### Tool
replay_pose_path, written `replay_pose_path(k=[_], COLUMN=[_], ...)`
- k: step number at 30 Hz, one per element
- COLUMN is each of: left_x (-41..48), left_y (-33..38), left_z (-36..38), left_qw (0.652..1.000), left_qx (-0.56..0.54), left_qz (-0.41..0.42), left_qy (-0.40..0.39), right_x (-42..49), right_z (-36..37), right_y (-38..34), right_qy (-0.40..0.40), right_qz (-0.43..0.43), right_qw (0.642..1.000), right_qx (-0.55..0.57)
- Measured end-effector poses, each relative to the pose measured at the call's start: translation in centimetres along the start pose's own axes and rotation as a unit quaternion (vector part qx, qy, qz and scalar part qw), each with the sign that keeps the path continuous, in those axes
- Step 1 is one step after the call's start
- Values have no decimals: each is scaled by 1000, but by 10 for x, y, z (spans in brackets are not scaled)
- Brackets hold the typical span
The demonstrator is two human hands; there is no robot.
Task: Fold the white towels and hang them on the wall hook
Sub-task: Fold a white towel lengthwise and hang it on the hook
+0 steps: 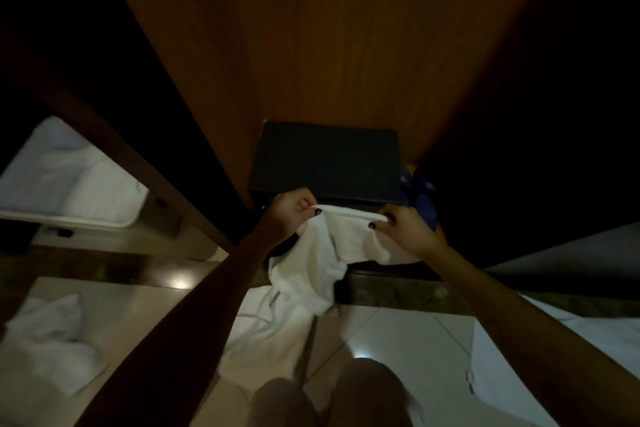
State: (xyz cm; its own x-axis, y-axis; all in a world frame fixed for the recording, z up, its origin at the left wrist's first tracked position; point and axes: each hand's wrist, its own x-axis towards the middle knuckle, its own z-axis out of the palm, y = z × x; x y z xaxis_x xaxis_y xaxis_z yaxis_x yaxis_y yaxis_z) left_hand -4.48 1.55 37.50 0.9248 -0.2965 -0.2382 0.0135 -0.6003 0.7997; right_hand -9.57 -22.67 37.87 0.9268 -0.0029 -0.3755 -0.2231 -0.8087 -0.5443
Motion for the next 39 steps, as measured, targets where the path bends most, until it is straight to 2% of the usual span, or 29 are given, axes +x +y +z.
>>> replay_pose_path(k=[4,8,13,15,19,21,23,27,31,33,35,37,39], left_x=[-50,-99,-151,-171,-201,-215,-229,-249,-275,-286,-295,-303,-312], left_y=[100,197,286,318,360,372,385,425,466,480,492,502,513], left_z=[-71,-138,-208,-233,-277,-291,-294,-271,-237,-223,-212,-201,-191], left_qw=[999,995,987,980,975,976,970,945,919,923,927,924,918], left_qx=[-49,-92,-145,-185,-209,-195,-203,-303,-347,-325,-320,-339,-352], left_qz=[-11,29,70,60,67,61,58,89,94,92,123,156,180], left_qy=[-16,-6,27,30,-20,-79,-119,-86,-164,-183,-153,-89,-37], right_x=[-69,-135,-204,-232,-279,-299,-316,-339,-366,-381,-397,-412,-425], right_z=[-83,-163,-253,-282,-332,-352,-370,-397,-415,-427,-437,-445,-449], right_y=[-61,-125,-196,-218,-251,-264,-278,-309,-320,-315,-305,-291,-274], right_qy=[18,34,59,54,133,130,103,39,0,-4,-10,-19,-51], right_qz=[2,-22,-13,-17,-74,-122,-167,-235,-266,-274,-273,-263,-230], right_qw=[999,999,981,979,966,948,929,916,912,914,923,932,934], right_qx=[31,29,186,193,208,264,315,323,312,299,271,248,270])
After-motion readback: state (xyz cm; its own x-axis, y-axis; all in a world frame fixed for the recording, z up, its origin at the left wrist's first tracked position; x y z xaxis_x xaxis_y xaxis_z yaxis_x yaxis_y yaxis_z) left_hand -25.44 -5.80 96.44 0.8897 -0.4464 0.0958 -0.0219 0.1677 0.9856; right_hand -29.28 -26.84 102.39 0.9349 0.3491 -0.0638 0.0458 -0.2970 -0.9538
